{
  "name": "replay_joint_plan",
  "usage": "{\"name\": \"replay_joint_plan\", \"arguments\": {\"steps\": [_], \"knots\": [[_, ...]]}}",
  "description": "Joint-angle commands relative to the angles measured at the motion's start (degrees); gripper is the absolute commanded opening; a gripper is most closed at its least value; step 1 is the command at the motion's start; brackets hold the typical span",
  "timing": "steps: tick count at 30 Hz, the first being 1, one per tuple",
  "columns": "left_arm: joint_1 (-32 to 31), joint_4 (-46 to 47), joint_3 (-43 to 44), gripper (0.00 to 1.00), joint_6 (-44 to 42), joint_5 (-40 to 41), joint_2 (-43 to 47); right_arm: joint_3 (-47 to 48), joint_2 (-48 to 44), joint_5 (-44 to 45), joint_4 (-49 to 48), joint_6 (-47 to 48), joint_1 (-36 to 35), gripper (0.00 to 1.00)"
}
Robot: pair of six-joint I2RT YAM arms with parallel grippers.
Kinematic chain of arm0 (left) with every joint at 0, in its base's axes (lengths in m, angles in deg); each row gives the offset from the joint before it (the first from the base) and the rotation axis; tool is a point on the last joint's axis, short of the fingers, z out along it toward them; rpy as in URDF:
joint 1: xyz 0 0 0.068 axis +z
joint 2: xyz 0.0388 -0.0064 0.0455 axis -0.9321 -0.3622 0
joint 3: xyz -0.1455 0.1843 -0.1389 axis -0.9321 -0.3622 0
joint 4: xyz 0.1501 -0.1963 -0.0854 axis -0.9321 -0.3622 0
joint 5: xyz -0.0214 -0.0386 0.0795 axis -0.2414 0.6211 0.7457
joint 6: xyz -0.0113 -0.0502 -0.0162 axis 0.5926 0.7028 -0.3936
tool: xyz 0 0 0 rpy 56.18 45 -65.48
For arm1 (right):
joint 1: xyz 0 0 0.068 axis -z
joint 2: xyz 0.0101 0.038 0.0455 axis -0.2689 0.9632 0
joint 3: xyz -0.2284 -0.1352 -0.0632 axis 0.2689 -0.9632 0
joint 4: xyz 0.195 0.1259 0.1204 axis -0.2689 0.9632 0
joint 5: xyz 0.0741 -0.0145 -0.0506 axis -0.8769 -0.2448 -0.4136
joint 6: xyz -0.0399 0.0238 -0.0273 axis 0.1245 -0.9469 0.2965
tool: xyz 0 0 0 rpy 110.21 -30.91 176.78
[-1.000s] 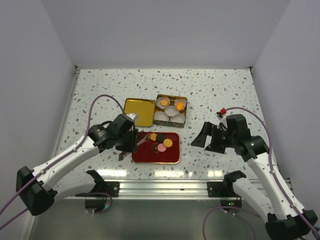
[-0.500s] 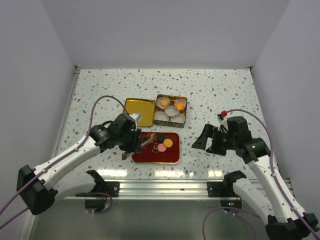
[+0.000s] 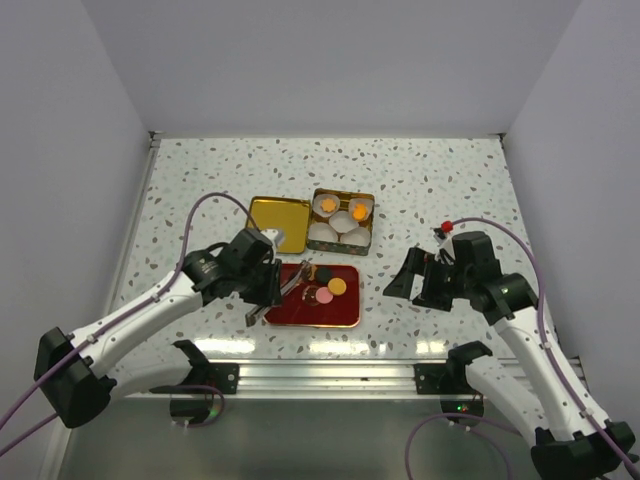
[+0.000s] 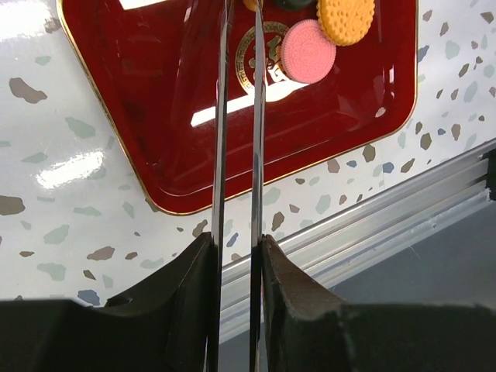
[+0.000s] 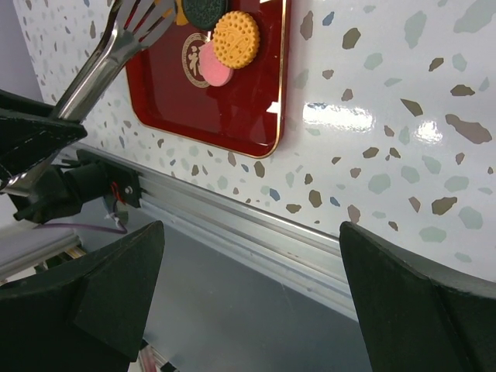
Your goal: Pack the cookies
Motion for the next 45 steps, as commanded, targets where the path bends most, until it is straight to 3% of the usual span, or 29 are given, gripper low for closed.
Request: {"name": "replay_joint_plan", "arguments": {"steps": [1,7,13,26,37,45], "knots": [[-0.3,-1.5,5.7,0.17,-0.4,3.1,-0.4,1.1,0.2,0.8,0.2,0.0,-0.1,0.99],[-0.2,-6.8,17.6,0.20,-3.9,10.0,-2.8,1.1,0.7,1.0,0.0,0.6,-0.1,0.99],[-0.3,-7.1,26.9,0.20,-6.7,11.2,-8.3,2.2,2.1,1.6,-0.1,1.7,-0.1,0.99],[-0.1,3.5,32.5,0.21,-9.2,9.2,-23.6,6.9,5.7,5.6,2.3,6.6,-0.1,0.99],[0.3,9.6,34.6,0.23,-8.2,7.9,-31.2,8.4,8.0,7.4,3.1,10.0,-0.1,0.99],[0.3,10.1,34.9,0.47,-7.9,7.9,-34.0,8.0,8.1,7.2,3.2,9.8,-0.1,0.99]]}}
